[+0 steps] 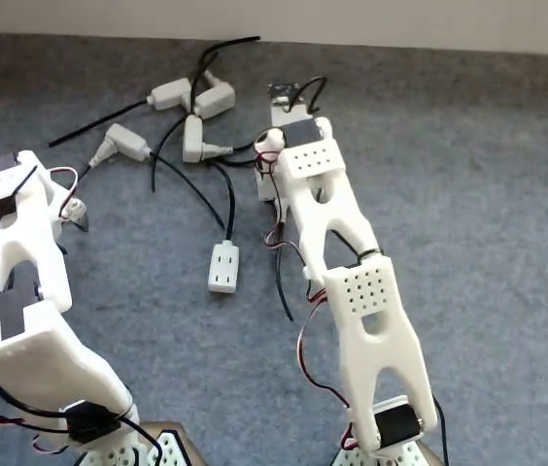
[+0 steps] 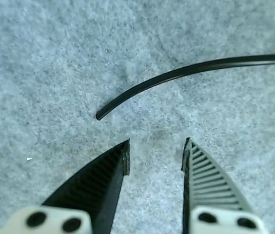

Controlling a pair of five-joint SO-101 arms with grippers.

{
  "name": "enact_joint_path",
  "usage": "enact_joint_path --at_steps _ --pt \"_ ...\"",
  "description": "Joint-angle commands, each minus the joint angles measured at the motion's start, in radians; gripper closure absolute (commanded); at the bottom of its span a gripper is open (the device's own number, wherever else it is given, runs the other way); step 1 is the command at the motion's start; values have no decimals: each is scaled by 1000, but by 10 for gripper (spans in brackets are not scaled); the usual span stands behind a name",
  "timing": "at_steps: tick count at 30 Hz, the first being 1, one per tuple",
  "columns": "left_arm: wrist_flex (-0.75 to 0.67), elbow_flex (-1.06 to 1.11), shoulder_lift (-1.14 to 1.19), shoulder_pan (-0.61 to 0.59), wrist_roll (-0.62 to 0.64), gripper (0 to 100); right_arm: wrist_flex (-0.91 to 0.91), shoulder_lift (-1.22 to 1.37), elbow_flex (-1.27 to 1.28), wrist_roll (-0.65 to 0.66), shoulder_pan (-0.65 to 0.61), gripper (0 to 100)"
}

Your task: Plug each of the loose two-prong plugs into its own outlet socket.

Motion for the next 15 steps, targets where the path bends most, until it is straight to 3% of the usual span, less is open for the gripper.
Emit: enact_joint_path --at_steps 1,3,15 --pt "-12 -13 -50 13 5 818 18 -10 15 -14 1 829" --pt "-12 -13 -50 13 5 818 16 13 19 -14 1 783" --pt "-12 -13 -50 13 5 818 87 47 19 -14 2 781"
